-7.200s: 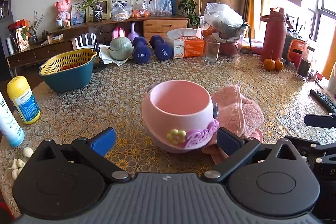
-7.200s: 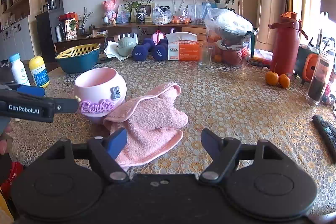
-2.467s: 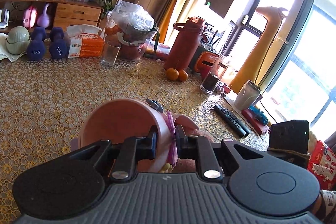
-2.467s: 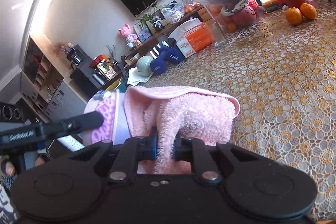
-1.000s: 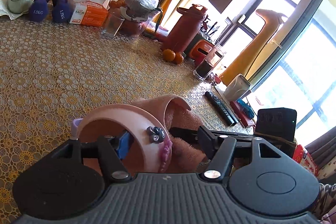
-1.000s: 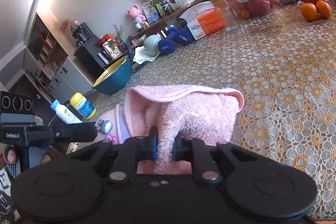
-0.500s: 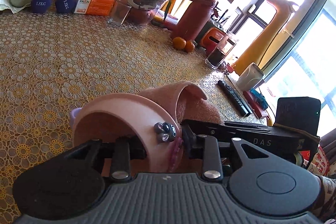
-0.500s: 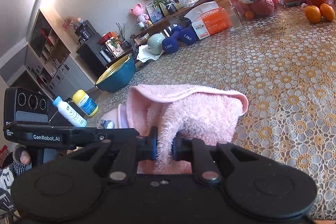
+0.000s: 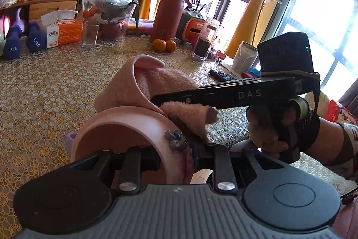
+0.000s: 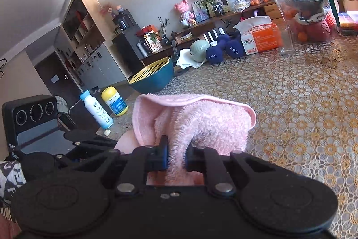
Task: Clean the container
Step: 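Rub the towel inside the bowl with the right tool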
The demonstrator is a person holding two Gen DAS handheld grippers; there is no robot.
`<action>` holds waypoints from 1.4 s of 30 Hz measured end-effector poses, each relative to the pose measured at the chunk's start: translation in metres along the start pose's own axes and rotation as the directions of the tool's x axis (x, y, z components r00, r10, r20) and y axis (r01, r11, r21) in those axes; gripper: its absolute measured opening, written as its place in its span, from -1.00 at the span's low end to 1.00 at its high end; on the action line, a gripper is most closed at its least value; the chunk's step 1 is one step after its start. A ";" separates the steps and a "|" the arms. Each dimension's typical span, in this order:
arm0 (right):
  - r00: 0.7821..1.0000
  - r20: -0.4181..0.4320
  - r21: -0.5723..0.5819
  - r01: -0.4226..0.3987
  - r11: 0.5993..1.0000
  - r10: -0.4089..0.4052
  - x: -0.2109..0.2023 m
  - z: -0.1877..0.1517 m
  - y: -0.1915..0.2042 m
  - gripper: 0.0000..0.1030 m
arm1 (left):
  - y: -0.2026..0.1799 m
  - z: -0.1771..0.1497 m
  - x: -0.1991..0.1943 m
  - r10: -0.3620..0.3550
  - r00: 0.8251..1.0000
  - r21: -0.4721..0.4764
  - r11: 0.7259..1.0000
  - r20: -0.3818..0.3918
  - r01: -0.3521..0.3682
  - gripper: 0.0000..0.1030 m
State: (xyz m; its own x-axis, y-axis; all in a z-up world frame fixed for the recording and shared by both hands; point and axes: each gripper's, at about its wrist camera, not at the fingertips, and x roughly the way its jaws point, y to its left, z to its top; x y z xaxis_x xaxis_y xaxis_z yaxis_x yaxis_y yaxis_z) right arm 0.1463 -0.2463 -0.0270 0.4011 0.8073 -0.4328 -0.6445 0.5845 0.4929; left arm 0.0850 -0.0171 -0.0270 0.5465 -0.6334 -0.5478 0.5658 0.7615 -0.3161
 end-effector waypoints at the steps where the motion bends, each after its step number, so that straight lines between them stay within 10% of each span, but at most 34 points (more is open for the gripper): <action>1: 1.000 0.003 0.019 -0.001 1.000 0.001 0.001 0.001 -0.002 -0.77 | -0.001 0.000 -0.003 -0.005 1.000 -0.002 1.000 0.007 0.005 -0.51; 10: 0.995 -0.003 0.022 0.102 0.995 -0.102 -0.008 -0.004 -0.015 -0.77 | -0.010 0.007 -0.028 -0.039 0.996 0.014 0.999 0.076 0.038 -0.51; 18: 0.996 0.072 -0.006 -0.055 0.998 0.055 -0.034 0.011 0.002 -0.77 | -0.022 0.014 -0.023 -0.058 0.996 0.052 0.997 0.075 0.054 -0.51; 42: 0.995 0.043 0.145 -0.090 0.985 0.085 -0.014 -0.012 -0.026 -0.77 | -0.003 0.049 -0.044 -0.061 0.972 -0.065 0.995 0.229 0.078 -0.52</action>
State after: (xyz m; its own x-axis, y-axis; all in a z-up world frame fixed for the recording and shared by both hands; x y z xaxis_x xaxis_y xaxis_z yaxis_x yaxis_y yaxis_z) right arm 0.1500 -0.2741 -0.0425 0.3725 0.8568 -0.3566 -0.5765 0.5148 0.6345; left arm 0.0891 0.0018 0.0361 0.6378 -0.6931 -0.3358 0.5651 0.7174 -0.4075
